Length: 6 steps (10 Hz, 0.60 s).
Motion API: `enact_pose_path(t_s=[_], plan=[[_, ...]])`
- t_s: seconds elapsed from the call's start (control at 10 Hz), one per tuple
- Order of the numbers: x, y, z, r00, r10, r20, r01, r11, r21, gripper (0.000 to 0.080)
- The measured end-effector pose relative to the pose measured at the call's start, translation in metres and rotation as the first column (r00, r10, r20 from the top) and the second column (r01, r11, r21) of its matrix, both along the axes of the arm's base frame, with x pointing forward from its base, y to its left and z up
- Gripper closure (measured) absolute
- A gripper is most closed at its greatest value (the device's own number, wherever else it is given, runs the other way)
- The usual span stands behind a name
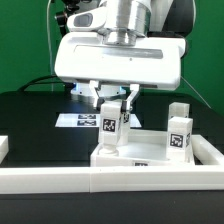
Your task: Assemble square table
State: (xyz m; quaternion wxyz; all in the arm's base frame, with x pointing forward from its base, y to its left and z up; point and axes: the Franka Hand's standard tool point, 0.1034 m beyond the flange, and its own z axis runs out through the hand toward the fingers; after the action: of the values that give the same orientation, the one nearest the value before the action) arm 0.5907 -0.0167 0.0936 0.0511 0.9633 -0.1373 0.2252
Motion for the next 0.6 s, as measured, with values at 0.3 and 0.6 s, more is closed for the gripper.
enact_pose_path(t_s=[0.3,0.6], plan=[[-0.0063,-0.0021,-0.0069,1.000,0.005,0.016,-0.005,1.000,-0.017,0.0509],[-0.0076,-0.0004,-0.0078,0.997,0.022,0.075,-0.019,0.999,-0.042,0.0509]])
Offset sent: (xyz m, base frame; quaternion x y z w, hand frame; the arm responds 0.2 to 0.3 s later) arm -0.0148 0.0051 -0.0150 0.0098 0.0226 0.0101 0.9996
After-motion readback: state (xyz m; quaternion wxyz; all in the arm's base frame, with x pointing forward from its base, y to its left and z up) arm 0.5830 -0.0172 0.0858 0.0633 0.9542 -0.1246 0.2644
